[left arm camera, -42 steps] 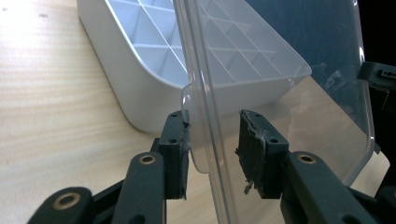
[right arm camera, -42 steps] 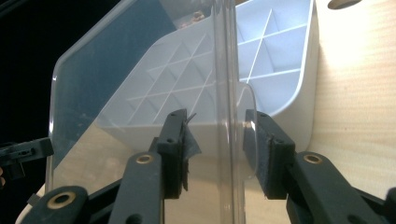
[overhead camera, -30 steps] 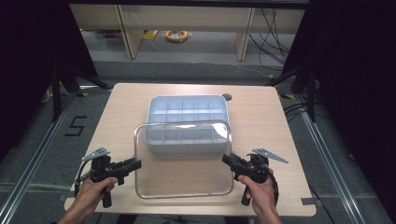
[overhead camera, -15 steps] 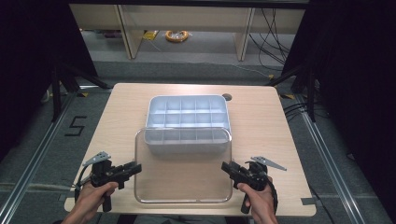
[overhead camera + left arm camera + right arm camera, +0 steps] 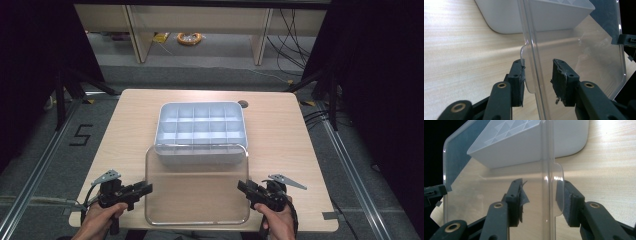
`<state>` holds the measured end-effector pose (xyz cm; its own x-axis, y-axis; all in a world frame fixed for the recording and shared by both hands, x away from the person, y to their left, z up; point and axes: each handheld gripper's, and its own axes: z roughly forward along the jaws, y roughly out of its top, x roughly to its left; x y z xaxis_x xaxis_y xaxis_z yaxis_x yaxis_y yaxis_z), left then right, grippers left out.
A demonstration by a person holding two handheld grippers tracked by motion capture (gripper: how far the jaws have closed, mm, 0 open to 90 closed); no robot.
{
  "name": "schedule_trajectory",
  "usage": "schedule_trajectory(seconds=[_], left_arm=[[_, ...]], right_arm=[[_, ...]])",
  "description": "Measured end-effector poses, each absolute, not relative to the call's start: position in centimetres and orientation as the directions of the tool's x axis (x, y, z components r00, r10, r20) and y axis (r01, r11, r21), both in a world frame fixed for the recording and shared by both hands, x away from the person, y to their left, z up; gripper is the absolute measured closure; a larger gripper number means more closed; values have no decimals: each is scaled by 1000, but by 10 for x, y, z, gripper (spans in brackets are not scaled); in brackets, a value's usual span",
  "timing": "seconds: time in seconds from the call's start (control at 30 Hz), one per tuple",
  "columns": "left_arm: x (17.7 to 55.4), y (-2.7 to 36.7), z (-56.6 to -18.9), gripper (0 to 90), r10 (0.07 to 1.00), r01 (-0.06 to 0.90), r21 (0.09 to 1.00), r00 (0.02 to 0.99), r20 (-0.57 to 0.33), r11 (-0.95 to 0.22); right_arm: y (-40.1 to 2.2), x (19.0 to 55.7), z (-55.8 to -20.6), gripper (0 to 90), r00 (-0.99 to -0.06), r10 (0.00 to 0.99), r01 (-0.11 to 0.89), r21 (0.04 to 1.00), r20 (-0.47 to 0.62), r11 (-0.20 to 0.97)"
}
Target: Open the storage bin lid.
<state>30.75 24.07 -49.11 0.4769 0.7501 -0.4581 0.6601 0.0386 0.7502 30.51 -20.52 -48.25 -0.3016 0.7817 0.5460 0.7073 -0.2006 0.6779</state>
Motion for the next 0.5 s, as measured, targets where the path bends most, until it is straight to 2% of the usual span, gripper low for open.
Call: schedule_trajectory(seconds=[0.03,0.1,0.2,0.27,0.3,0.5], left_arm=[[307,241,-492,617,749,655,754,479,-458,42],[307,241,-492,616,743,660,751,487,-460,33],[304,241,-493,614,742,665,746,485,-463,31],[302,240,-493,614,744,668,743,482,-462,28],[302,240,-494,614,742,669,743,486,-461,24],[300,238,-498,604,745,677,735,485,-459,12]], right_arm=[[-208,308,-487,577,-348,795,672,723,496,-157],[-205,303,-486,575,-309,793,696,693,525,-188],[-208,301,-488,572,-334,797,688,708,504,-159],[-206,298,-488,570,-301,791,712,677,532,-185],[-210,301,-492,569,-342,801,684,715,492,-147],[-207,297,-493,564,-286,784,728,657,550,-195]])
